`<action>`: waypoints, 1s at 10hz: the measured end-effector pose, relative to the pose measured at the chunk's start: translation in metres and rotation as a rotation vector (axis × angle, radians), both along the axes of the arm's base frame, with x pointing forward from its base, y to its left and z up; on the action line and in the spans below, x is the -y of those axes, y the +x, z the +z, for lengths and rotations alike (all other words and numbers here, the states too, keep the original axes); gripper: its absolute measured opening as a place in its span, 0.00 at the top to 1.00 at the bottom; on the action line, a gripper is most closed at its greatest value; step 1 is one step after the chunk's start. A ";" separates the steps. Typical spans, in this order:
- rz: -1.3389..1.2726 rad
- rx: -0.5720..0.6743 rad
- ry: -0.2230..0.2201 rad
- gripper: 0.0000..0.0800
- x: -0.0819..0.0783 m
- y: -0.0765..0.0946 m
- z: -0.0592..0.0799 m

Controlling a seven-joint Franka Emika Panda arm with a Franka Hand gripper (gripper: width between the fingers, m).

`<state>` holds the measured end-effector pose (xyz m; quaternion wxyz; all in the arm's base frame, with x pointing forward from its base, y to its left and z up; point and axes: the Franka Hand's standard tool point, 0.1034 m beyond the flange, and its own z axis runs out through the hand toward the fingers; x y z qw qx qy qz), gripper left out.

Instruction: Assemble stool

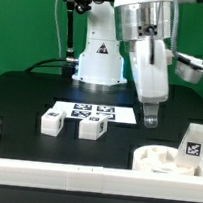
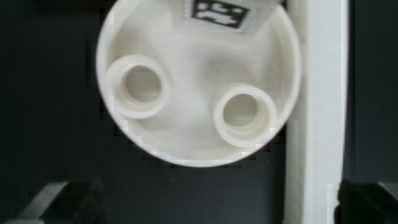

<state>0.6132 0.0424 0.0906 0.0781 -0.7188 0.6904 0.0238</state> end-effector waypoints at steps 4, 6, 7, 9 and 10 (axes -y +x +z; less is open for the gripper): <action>0.169 0.028 -0.051 0.19 0.053 -0.025 -0.012; 0.224 0.034 -0.051 0.19 0.046 -0.023 -0.011; 0.289 0.042 -0.057 0.19 0.047 -0.023 -0.011; 0.617 0.042 -0.121 0.19 0.049 -0.026 -0.016; 0.754 0.042 -0.140 0.19 0.052 -0.028 -0.018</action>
Offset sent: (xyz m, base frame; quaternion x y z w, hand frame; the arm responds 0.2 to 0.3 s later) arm -0.0336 -0.0605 -0.0124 0.0836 0.0417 0.0360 0.9950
